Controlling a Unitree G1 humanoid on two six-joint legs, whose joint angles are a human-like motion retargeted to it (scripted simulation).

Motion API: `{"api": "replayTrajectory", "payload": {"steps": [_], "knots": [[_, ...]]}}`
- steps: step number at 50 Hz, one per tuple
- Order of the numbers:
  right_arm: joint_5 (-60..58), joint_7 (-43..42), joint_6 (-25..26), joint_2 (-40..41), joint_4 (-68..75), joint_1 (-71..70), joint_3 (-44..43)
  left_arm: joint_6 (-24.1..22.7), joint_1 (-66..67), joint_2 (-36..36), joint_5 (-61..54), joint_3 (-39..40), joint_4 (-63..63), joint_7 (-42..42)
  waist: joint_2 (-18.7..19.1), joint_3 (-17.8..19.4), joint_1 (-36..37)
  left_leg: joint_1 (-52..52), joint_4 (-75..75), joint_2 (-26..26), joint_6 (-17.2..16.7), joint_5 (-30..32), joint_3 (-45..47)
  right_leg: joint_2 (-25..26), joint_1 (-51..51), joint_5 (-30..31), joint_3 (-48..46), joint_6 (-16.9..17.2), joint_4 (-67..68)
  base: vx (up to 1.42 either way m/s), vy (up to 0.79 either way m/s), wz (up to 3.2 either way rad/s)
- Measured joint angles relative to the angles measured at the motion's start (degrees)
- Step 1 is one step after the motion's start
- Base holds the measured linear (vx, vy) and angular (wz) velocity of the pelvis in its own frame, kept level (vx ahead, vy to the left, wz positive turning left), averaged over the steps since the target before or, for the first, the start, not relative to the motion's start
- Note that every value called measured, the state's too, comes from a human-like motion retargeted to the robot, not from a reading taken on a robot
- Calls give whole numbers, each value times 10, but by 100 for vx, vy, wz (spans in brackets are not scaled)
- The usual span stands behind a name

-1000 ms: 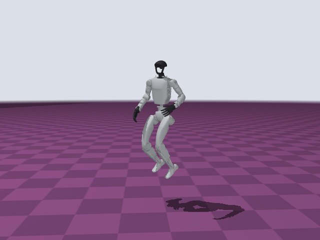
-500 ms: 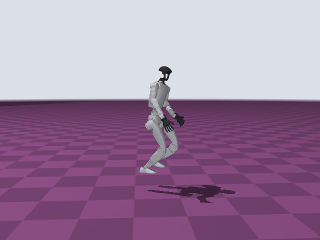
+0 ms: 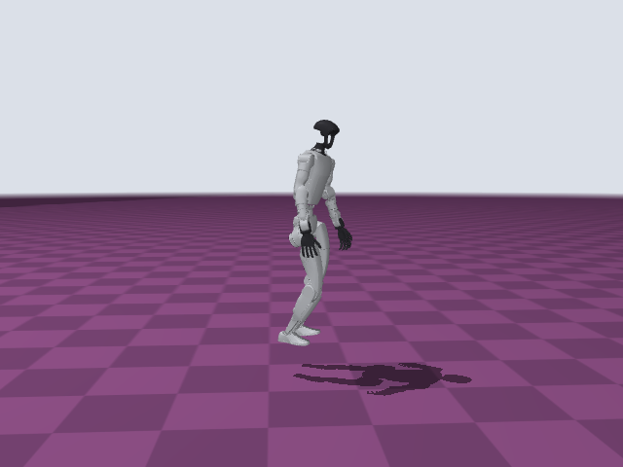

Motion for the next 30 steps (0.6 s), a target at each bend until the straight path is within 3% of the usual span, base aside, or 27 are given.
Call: {"api": "replayTrajectory", "payload": {"steps": [3, 5, 10, 12, 15, 20, 28, 30], "knots": [[4, 2, 2, 15, 18, 33, -19, 5, 18, 10, -13, 43, 42, 16, -8, 1, 3, 10, 31, 8, -2, -20, 7, 7, 30, -20, 0, 1, -14, 9, -18, -54], [5, 2, 1, 25, 24, 49, -30, 3, 28, 20, -23, 73, 71, 23, 16, 19, 14, 32, 70, 55, -10, -50, 12, 58, 92, -11, -14, -7, -73, 13, -18, -85], [6, -4, 0, 34, 22, 79, -51, 5, 67, 3, -49, 119, 99, 30, 27, 40, 24, 0, 269, 113, -18, -80, 12, 107, 142, -27, -1, -23, -72, 9, -17, -77], [7, -8, 2, 31, 17, 80, -55, 6, 76, -12, -56, 124, 101, 24, 77, 50, 37, -45, 400, 188, -31, -69, -7, 182, 181, -1, 0, -43, -123, 11, -14, -88], [5, -17, 4, 22, 11, 78, -60, 7, 83, -43, -55, 111, 96, 11, 107, 60, 56, -99, 514, 212, -25, -51, -33, 227, 212, 11, 22, -56, -147, 15, -12, -79], [0, -32, 5, 10, 1, 64, -59, 6, 84, -81, -37, 70, 76, -12, 107, 73, 83, -166, 507, 154, -20, -57, -43, 224, 243, -2, 55, -59, -142, 26, -6, -53], [-3, -36, 3, 16, -6, 38, -40, 10, 67, -85, -12, 20, 55, -19, 49, 66, 81, -178, 199, 14, -24, 3, -41, 142, 256, -59, 72, -45, -84, 38, 1, -5], [-3, -38, 3, 23, -6, 41, -35, 10, 68, -84, -11, 14, 53, -16, 40, 63, 77, -179, 193, -5, -22, 12, -45, 132, 257, -70, 75, -41, -47, 42, 5, -2]]}}
